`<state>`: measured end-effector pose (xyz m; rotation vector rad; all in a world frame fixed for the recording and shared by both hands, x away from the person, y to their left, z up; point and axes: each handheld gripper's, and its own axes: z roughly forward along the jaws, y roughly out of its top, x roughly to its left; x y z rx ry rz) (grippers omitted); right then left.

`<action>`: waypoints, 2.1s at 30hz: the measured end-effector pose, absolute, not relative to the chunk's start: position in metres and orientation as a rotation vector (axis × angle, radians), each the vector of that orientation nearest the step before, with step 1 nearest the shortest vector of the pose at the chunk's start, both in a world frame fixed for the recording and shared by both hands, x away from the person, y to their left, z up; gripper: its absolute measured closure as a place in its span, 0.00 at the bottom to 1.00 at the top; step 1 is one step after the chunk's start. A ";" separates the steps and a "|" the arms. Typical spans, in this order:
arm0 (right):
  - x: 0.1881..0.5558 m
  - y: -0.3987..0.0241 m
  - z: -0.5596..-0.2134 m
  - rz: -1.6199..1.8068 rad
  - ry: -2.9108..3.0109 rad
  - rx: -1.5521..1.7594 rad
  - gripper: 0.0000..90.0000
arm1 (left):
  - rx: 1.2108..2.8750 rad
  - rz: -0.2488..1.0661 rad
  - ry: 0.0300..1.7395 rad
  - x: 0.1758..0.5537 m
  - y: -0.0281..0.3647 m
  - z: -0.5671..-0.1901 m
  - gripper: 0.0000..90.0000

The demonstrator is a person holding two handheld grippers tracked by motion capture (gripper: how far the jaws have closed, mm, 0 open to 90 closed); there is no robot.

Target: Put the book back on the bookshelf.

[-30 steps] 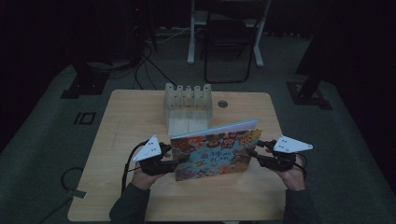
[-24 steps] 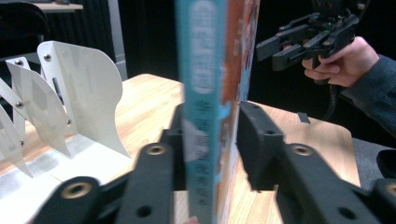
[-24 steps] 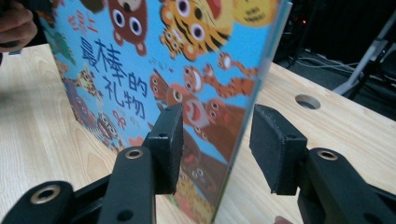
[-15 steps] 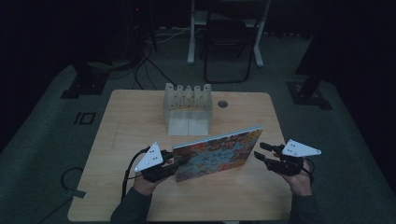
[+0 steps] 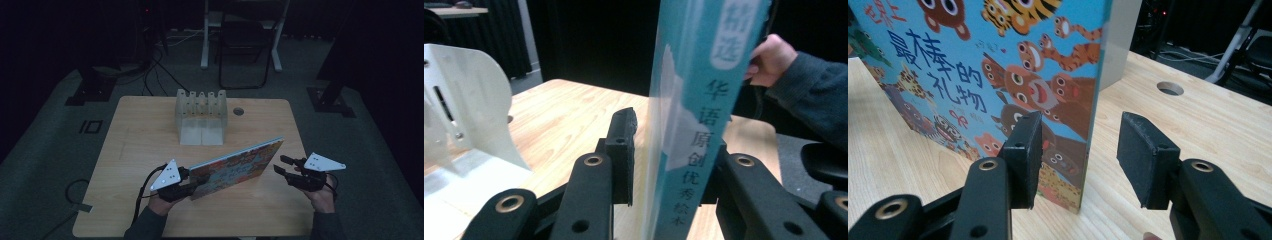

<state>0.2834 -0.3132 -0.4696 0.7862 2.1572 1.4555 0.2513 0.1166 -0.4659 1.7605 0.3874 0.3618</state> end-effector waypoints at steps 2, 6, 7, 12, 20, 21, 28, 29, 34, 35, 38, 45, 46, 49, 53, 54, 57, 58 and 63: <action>0.283 -0.315 -0.471 1.455 2.156 0.795 0.58 | 1.758 0.368 0.392 0.251 0.116 -0.466 0.77; 0.282 -0.317 -0.474 1.458 2.153 0.806 0.58 | 1.745 0.364 0.409 0.253 0.115 -0.468 0.78; 0.282 -0.317 -0.474 1.459 2.152 0.806 0.58 | 1.743 0.364 0.412 0.253 0.115 -0.468 0.78; 0.281 -0.317 -0.477 1.458 2.159 0.813 0.58 | 1.715 0.378 0.424 0.255 0.113 -0.472 0.76; 0.280 -0.317 -0.482 1.453 2.168 0.827 0.58 | 1.696 0.350 0.413 0.256 0.109 -0.476 0.73; 0.280 -0.317 -0.483 1.453 2.169 0.829 0.58 | 1.698 0.347 0.413 0.257 0.108 -0.477 0.71; 0.279 -0.319 -0.487 1.449 2.174 0.845 0.58 | 1.709 0.352 0.427 0.258 0.101 -0.481 0.60; 0.279 -0.319 -0.487 1.449 2.174 0.845 0.58 | 1.714 0.352 0.432 0.258 0.101 -0.482 0.60; 0.279 -0.320 -0.488 1.450 2.174 0.853 0.58 | 1.720 0.336 0.477 0.261 0.098 -0.484 0.51; 0.279 -0.320 -0.488 1.451 2.174 0.854 0.58 | 1.724 0.330 0.479 0.261 0.098 -0.485 0.49; 0.279 -0.320 -0.488 1.446 2.178 0.851 0.58 | 1.725 0.321 0.496 0.263 0.098 -0.486 0.43; 0.279 -0.321 -0.489 1.448 2.174 0.859 0.58 | 1.720 0.291 0.511 0.264 0.095 -0.488 0.36; 0.279 -0.321 -0.489 1.447 2.174 0.860 0.58 | 1.717 0.269 0.510 0.266 0.096 -0.488 0.36; 0.279 -0.322 -0.489 1.448 2.169 0.864 0.58 | 1.710 0.238 0.508 0.268 0.097 -0.488 0.43; 0.279 -0.322 -0.489 1.450 2.166 0.865 0.58 | 1.726 0.244 0.479 0.268 0.095 -0.487 0.54; 0.279 -0.322 -0.489 1.450 2.166 0.864 0.58 | 1.730 0.248 0.474 0.267 0.093 -0.486 0.59; 0.279 -0.323 -0.489 1.451 2.164 0.866 0.58 | 1.732 0.261 0.464 0.266 0.088 -0.485 0.72; 0.279 -0.323 -0.489 1.451 2.164 0.866 0.58 | 1.727 0.274 0.469 0.266 0.087 -0.484 0.74; 0.278 -0.325 -0.490 1.452 2.159 0.869 0.58 | 1.686 0.273 0.527 0.270 0.087 -0.482 0.81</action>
